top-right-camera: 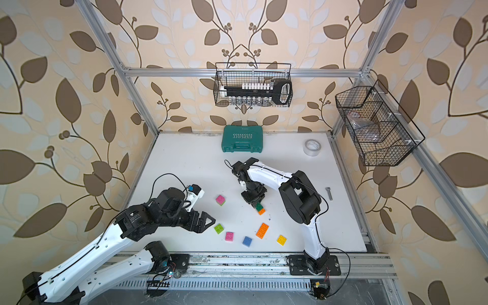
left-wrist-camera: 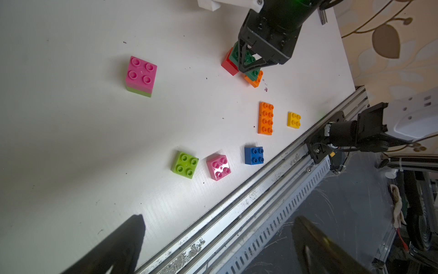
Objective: Assemble the letter r with lego
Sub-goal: Assemble the lego brick with the lego brick.
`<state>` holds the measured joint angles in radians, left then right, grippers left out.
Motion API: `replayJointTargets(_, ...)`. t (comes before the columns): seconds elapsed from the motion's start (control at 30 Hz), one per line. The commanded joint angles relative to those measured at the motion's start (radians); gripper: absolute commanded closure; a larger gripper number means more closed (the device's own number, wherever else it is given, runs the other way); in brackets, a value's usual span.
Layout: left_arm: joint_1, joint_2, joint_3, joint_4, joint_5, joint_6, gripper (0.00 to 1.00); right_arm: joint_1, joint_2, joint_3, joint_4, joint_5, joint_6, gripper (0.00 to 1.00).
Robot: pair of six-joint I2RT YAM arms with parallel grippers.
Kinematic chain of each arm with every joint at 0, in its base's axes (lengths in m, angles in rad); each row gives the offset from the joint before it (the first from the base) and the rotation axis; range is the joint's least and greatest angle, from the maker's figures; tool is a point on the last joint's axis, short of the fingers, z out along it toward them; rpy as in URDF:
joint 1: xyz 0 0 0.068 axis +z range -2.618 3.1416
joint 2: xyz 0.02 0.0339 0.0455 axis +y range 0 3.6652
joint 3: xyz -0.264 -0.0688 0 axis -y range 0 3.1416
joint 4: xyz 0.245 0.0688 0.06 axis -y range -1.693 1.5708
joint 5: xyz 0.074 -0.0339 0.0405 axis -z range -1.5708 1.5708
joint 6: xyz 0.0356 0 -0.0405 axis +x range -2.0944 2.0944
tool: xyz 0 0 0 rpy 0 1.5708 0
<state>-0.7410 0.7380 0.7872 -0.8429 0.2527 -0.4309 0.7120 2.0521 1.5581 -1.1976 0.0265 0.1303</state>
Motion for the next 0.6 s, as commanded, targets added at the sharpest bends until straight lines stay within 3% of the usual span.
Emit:
replayJointTargets(0.0,-0.008,0.002,0.015,-0.005,0.000,-0.003,0.01,-0.002,0.030,0.023,-0.022,0.010,0.010,1.00)
replayJointTargets(0.5,-0.008,0.006,0.015,-0.005,0.000,-0.002,0.01,-0.002,0.049,0.018,-0.012,0.014,0.034,1.00)
replayJointTargets(0.57,-0.008,0.006,0.015,-0.005,0.000,-0.003,0.01,-0.002,0.052,0.023,-0.016,0.018,0.037,0.93)
